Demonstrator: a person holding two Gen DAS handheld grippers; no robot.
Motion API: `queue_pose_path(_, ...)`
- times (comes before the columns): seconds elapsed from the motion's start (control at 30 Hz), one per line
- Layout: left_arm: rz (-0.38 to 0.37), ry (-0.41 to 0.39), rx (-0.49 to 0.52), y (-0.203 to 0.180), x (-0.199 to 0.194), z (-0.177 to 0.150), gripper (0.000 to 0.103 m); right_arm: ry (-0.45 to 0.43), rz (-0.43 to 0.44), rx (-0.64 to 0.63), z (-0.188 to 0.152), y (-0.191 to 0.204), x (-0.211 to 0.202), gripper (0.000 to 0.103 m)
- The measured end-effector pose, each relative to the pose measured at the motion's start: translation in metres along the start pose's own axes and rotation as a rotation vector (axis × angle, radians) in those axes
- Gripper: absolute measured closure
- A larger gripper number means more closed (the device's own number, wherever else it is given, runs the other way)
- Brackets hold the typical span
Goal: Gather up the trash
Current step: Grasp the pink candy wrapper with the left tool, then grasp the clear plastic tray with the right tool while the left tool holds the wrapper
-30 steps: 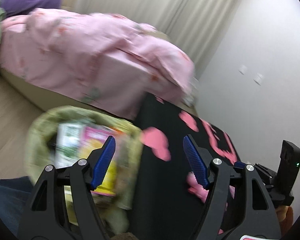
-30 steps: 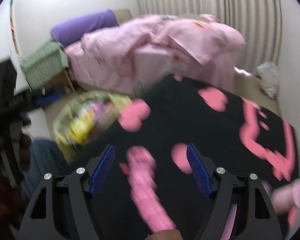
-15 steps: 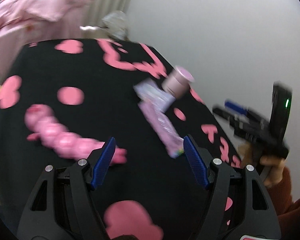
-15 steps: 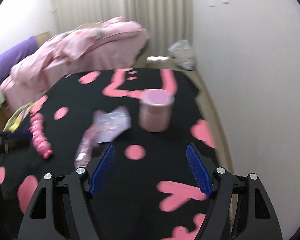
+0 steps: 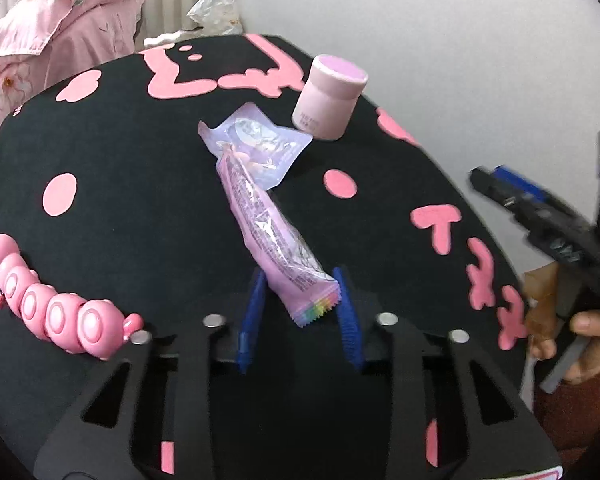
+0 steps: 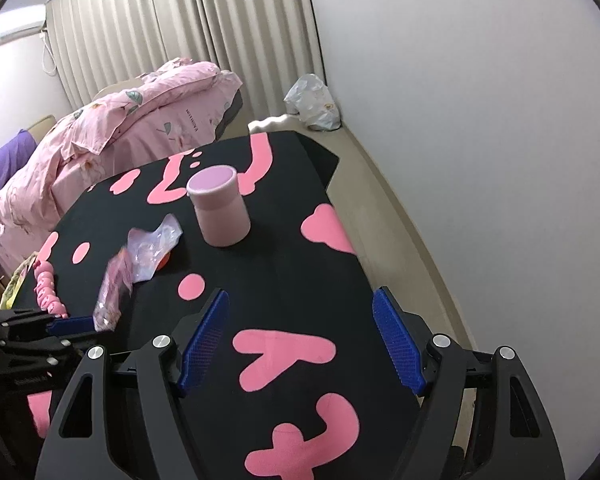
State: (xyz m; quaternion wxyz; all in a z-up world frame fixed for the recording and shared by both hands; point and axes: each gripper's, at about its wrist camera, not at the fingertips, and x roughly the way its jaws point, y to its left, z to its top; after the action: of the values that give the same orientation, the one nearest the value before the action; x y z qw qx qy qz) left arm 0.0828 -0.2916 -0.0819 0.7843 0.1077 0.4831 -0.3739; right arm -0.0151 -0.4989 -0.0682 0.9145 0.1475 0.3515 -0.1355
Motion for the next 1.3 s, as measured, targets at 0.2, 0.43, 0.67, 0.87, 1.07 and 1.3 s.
queue_pose_path(0.2,-0.040,-0.063,-0.012,0.024,-0.039,-0.007,0.094,0.014,0.083,-0.073,-0.001,0.030,0.006,0.032)
queue_pose_path(0.43,-0.072,-0.105,-0.105,0.065,-0.074,-0.015,0.094,0.086,0.174,-0.197,0.006,0.084,0.040,0.032)
queue_pose_path(0.67,-0.036,-0.130,-0.189,0.104,-0.095,-0.033,0.094,0.194,0.177,-0.203,0.027,0.109,0.097,0.032)
queue_pose_path(0.87,-0.033,-0.149,-0.199,0.115,-0.102,-0.045,0.094,0.168,0.139,-0.268,0.033,0.125,0.113,0.041)
queue_pose_path(1.07,-0.030,-0.173,-0.204,0.120,-0.111,-0.051,0.094,0.149,0.184,-0.249,0.041,0.127,0.104,0.079)
queue_pose_path(1.3,-0.023,-0.186,-0.239,0.129,-0.116,-0.058,0.094,0.135,0.233,-0.231,0.041,0.122,0.072,0.079)
